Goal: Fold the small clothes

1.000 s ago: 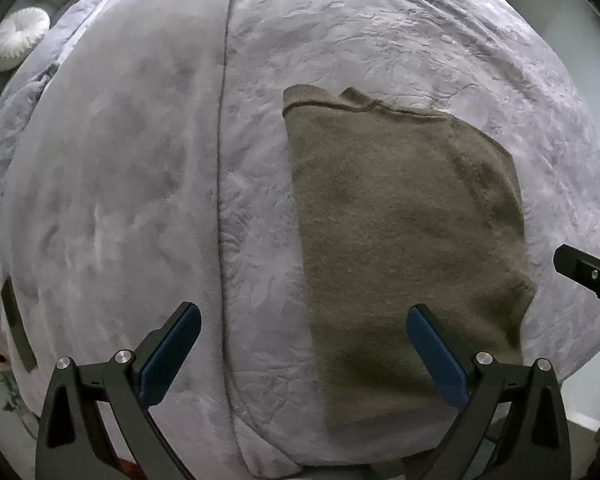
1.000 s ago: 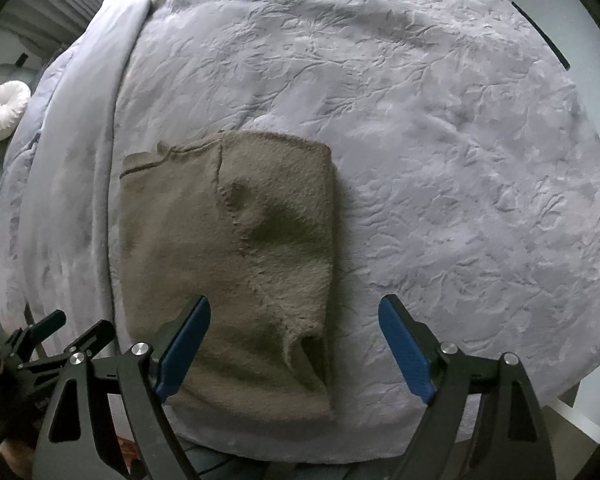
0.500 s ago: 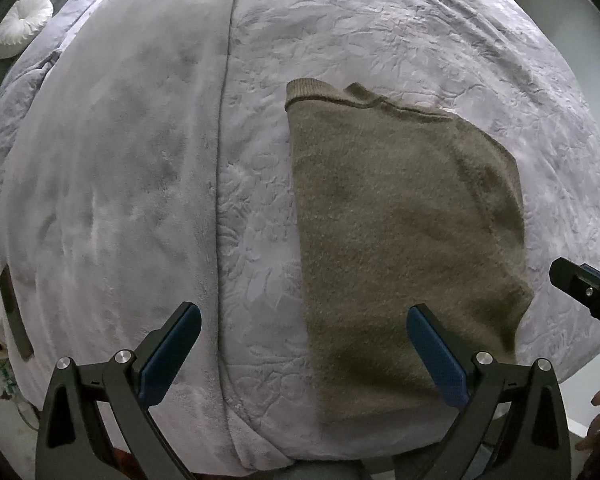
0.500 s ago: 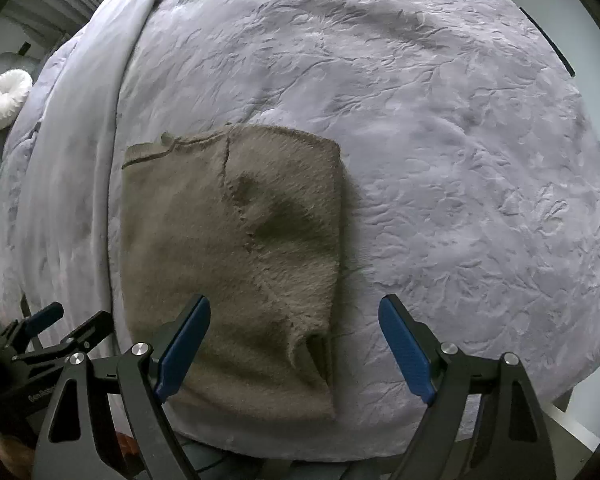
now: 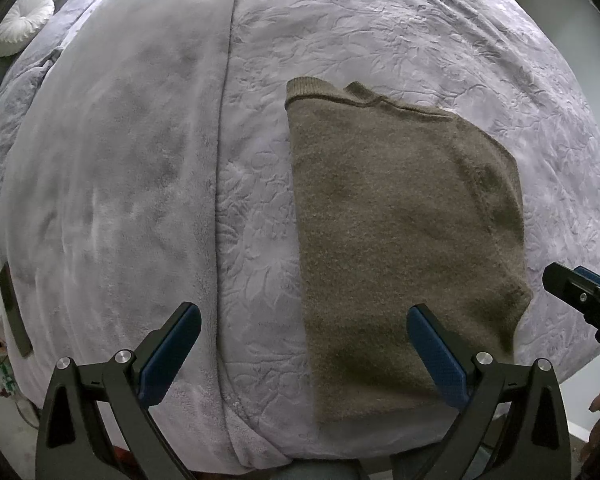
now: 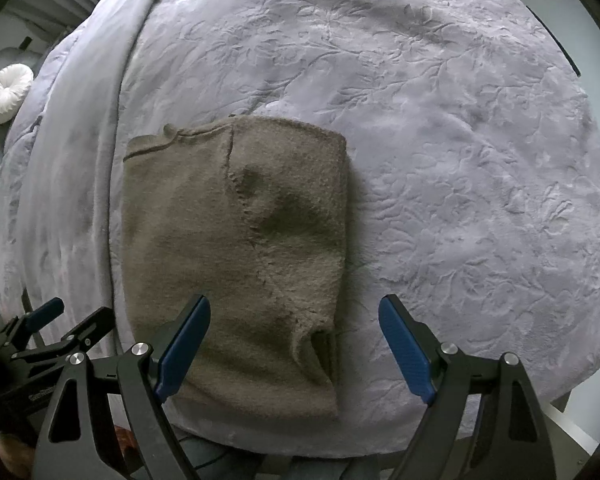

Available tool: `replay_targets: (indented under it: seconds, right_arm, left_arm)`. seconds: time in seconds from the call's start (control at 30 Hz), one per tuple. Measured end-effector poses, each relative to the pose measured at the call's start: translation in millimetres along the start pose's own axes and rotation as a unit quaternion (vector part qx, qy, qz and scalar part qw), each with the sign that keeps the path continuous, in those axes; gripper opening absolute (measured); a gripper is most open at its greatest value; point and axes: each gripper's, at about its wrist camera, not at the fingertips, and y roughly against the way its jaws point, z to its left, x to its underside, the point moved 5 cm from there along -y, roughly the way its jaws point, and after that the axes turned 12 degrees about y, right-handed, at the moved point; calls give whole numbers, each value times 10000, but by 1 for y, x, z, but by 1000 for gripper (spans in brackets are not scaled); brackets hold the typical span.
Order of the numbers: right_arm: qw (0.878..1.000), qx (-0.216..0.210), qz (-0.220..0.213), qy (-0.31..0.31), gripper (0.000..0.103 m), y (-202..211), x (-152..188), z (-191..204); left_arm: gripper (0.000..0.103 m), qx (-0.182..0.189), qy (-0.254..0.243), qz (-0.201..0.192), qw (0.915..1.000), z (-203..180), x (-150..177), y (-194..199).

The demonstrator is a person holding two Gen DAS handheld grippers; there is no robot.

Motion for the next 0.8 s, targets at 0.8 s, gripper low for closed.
replay_targets:
  seconds: [0.8]
  right_arm:
    - [9998, 116, 184, -52, 88, -5, 4, 0]
  left_arm:
    - [103, -24, 46, 27, 10000, 3, 1, -1]
